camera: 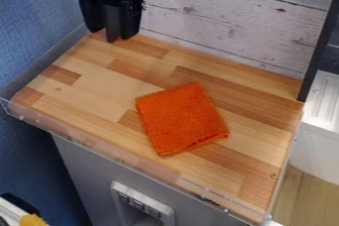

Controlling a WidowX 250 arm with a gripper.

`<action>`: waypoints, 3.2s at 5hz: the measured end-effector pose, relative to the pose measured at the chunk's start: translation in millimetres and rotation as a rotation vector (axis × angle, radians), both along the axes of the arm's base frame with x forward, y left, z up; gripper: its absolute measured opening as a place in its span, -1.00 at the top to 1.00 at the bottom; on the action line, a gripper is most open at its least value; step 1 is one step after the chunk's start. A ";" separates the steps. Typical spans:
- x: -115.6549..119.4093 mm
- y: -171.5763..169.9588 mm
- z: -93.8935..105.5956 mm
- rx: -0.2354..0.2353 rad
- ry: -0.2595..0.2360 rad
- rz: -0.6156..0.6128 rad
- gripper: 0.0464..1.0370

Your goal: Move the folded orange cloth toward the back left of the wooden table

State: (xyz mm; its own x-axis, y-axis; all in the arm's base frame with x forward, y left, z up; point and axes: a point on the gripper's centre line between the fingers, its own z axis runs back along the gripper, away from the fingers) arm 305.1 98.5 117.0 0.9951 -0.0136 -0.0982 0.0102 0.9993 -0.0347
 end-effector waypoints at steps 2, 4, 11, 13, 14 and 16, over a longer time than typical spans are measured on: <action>-10.9 -35.0 -8.3 0.018 -0.024 -0.116 -0.92; -23.5 -70.3 -0.2 0.051 -0.119 -0.274 -0.92; -16.3 -122.2 -26.9 -0.060 -0.092 -0.498 0.36; -10.0 -131.1 -61.5 -0.042 -0.064 -0.499 0.96; -15.7 -130.1 -80.5 -0.017 -0.049 -0.495 0.97; -14.8 -129.0 -99.5 0.039 -0.055 -0.489 0.97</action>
